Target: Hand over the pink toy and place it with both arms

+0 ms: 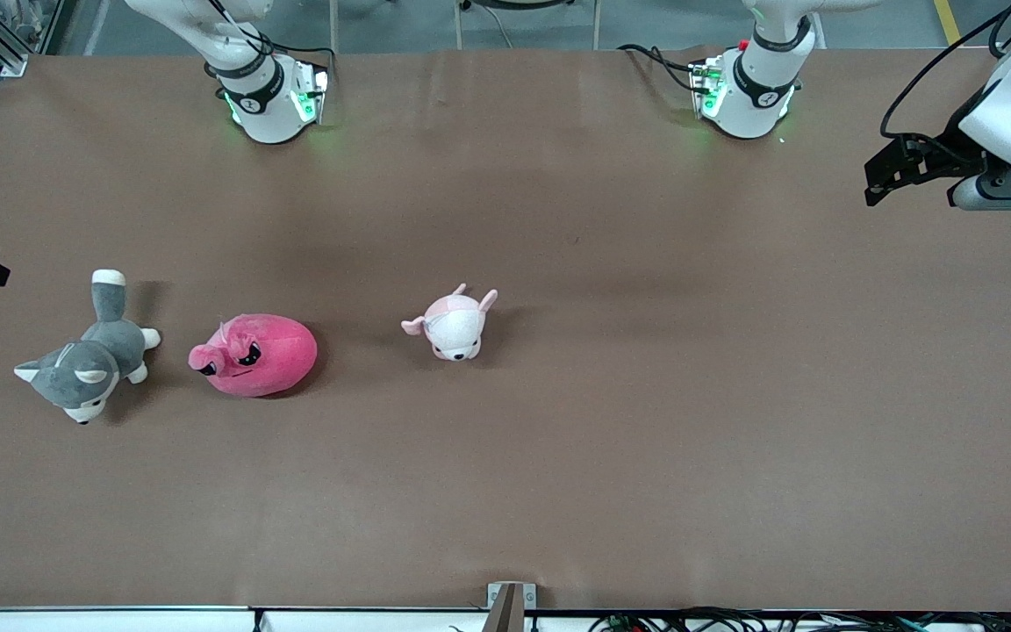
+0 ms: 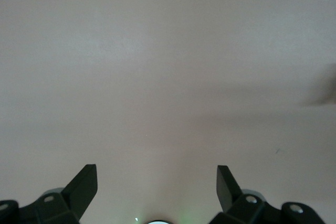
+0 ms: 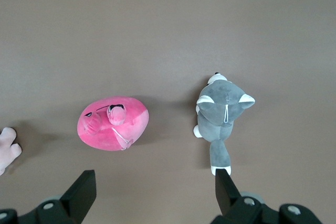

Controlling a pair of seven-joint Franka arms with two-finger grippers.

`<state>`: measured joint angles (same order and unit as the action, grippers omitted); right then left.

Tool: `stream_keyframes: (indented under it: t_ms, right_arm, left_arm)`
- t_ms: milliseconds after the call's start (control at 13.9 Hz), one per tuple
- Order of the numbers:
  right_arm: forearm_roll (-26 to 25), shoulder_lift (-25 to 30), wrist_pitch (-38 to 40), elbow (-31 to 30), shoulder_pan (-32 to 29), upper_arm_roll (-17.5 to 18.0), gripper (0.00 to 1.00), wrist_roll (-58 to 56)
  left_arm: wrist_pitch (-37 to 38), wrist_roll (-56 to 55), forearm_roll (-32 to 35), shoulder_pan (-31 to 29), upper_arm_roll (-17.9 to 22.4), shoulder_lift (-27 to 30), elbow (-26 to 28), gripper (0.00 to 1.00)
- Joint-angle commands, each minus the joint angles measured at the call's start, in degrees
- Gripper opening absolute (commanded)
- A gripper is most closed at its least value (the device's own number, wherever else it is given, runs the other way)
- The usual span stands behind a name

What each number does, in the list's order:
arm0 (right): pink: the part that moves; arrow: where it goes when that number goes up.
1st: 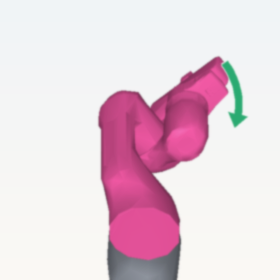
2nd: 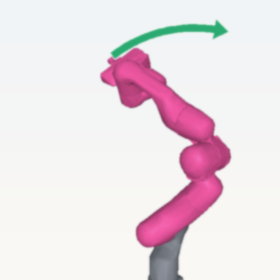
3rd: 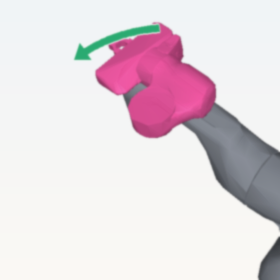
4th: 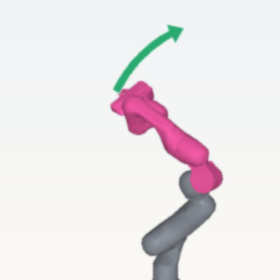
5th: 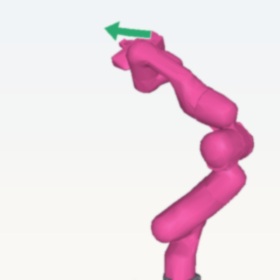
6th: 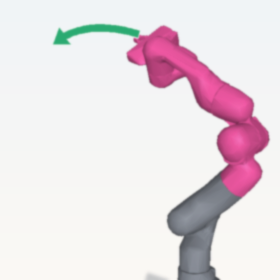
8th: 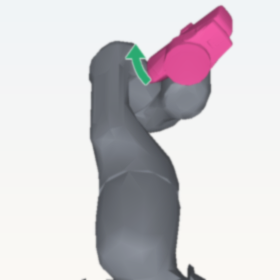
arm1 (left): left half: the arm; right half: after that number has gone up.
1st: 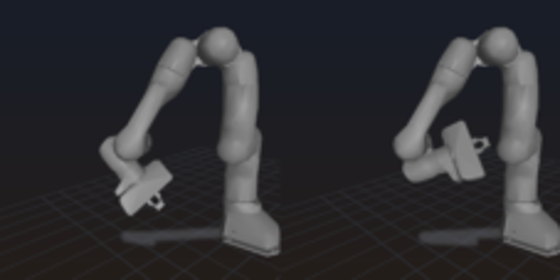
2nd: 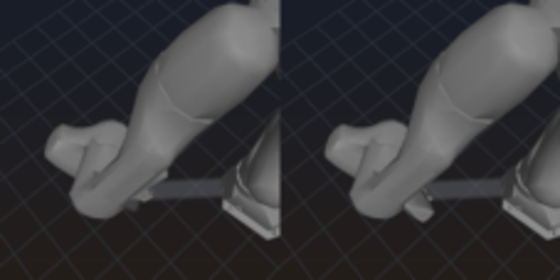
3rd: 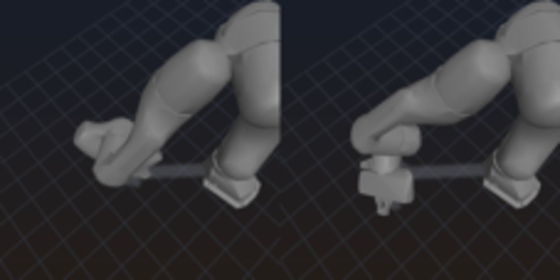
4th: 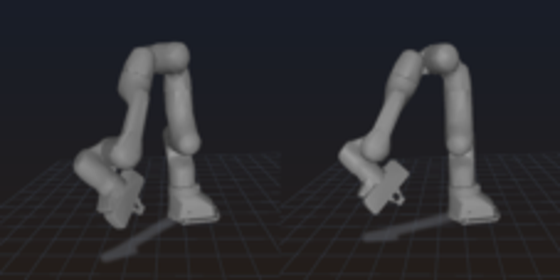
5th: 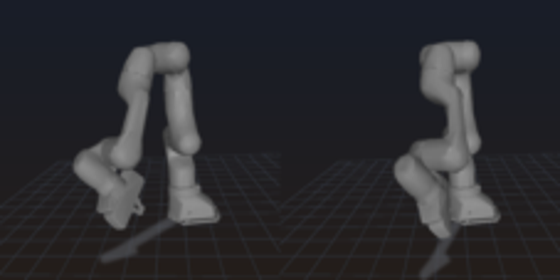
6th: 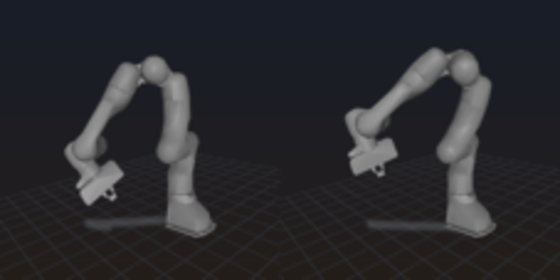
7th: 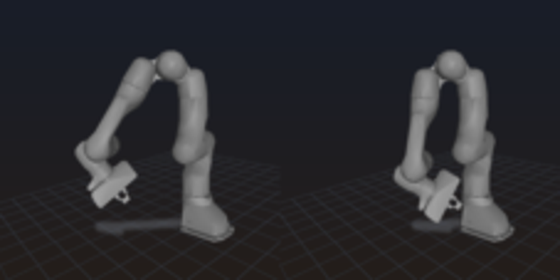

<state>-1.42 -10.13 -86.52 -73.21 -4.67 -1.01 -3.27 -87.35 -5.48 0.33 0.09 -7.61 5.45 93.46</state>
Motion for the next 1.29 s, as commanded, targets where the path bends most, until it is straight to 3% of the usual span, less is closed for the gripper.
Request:
stream_keyframes:
  t_ms: [0, 215, 646, 1221]
  right_arm:
    - [-0.3, 2.5, -1.7, -3.2, -0.4, 0.5, 1.0, 1.4]
    - [1.3, 6.2, -2.6, -7.7, -0.9, 0.4, 1.0, 1.4]
    - [0.8, 17.8, -9.1, -24.2, -0.5, 0.7, 1.0, 1.2]
    - [0.3, 18.0, -8.5, -25.2, -0.4, 0.7, 1.0, 1.0]
  left_arm:
    - [0.9, 0.1, -0.6, -0.3, 0.2, 1.0, -0.1, 1.0]
    - [1.4, 0.7, -0.5, -1.1, 0.3, 1.0, -0.2, 1.0]
    - [2.6, 0.9, -0.1, -1.1, 0.4, 1.4, -0.4, 1.0]
    - [2.6, 1.3, 0.0, -1.1, 0.5, 0.7, -1.9, 1.0]
